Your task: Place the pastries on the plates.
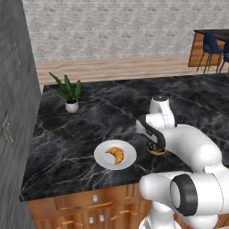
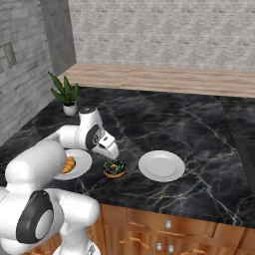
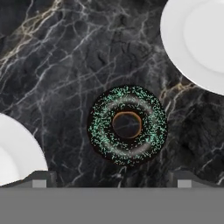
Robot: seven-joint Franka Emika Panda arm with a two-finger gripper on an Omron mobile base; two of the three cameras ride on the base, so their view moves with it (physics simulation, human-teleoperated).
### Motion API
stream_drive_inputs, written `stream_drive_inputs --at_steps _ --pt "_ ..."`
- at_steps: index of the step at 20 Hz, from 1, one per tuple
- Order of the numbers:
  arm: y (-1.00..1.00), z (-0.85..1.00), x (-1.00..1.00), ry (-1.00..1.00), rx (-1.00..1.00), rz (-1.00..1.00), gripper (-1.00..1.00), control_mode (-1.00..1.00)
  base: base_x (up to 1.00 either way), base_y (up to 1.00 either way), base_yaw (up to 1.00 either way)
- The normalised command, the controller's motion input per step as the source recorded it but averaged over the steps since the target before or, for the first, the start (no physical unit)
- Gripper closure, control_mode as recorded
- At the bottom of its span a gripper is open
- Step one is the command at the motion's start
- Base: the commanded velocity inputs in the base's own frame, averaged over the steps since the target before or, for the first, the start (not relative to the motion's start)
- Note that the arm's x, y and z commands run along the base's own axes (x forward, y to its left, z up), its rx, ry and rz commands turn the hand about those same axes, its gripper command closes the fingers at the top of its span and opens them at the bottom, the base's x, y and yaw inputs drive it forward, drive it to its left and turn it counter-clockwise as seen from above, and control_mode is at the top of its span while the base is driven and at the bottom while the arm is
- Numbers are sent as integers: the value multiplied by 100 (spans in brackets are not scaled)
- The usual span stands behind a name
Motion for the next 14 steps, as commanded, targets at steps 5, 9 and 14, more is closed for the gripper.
stream_drive_inputs --at_steps 5,9,14 --pt "0 -18 1 1 0 0 -100 -100 0 0 0" --pt "0 -33 0 5 0 0 -100 -100 0 0 0" --pt "0 -43 9 6 0 0 -100 -100 0 0 0"
